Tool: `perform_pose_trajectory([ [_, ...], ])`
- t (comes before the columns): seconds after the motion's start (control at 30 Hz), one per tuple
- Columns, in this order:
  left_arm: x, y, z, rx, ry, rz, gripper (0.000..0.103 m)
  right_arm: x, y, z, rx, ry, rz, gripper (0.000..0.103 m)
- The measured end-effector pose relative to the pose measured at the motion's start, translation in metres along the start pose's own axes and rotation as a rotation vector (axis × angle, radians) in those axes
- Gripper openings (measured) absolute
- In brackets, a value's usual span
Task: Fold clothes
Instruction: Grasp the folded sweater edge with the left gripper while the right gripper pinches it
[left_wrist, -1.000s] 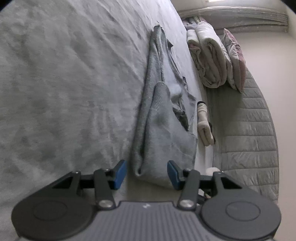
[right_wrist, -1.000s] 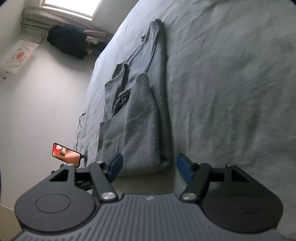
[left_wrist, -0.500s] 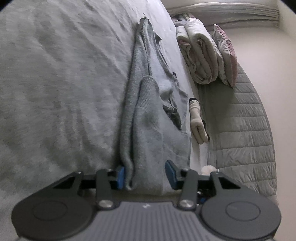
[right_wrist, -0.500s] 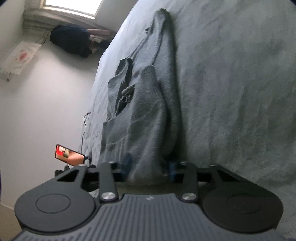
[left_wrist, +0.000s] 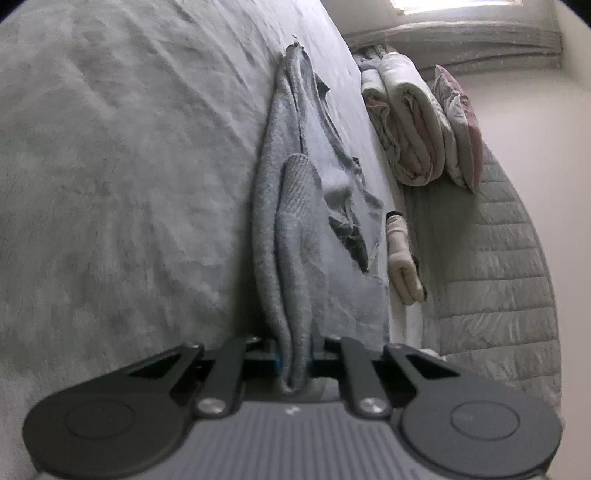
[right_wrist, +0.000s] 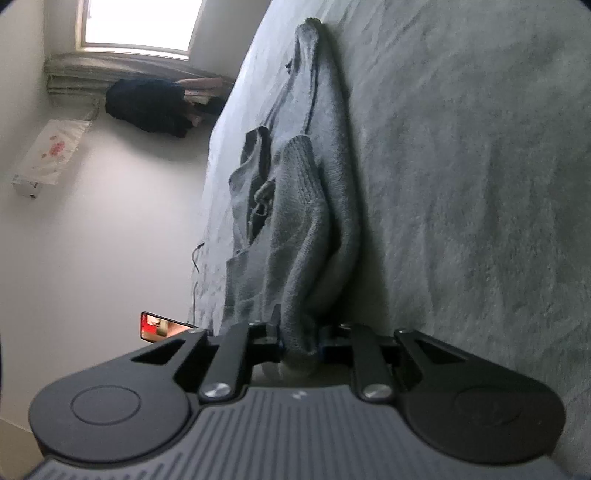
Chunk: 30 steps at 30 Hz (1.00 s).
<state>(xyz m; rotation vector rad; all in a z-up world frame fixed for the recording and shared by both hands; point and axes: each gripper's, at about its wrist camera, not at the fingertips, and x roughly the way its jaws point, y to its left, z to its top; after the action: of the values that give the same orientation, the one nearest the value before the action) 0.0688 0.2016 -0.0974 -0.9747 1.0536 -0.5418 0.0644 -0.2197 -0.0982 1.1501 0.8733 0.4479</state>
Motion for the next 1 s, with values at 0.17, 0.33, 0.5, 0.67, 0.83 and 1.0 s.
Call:
perform_pose_trajectory([
  [0.17, -0.010, -0.007, -0.009, 0.007, -0.005, -0.022, 0.010, -0.020, 0.008, -0.004, -0.030, -0.031, 0.048, 0.017],
  [0.33, -0.016, -0.014, -0.017, 0.004, 0.012, -0.017, 0.010, -0.038, 0.018, -0.006, -0.042, -0.058, 0.068, 0.016],
  [0.5, -0.027, -0.017, -0.027, -0.018, 0.026, 0.012, 0.010, -0.047, 0.030, -0.015, -0.062, -0.056, 0.031, 0.016],
  [0.67, -0.043, -0.024, -0.045, -0.026, 0.032, 0.012, 0.010, -0.053, 0.050, -0.022, -0.086, -0.041, -0.005, 0.016],
  [0.83, -0.066, -0.030, -0.072, -0.006, 0.050, 0.006, 0.010, -0.062, 0.058, -0.039, -0.099, -0.028, -0.005, 0.016],
  [1.0, -0.086, -0.023, -0.104, -0.027, 0.071, -0.008, 0.010, -0.077, 0.047, -0.063, -0.061, -0.021, 0.001, 0.016],
])
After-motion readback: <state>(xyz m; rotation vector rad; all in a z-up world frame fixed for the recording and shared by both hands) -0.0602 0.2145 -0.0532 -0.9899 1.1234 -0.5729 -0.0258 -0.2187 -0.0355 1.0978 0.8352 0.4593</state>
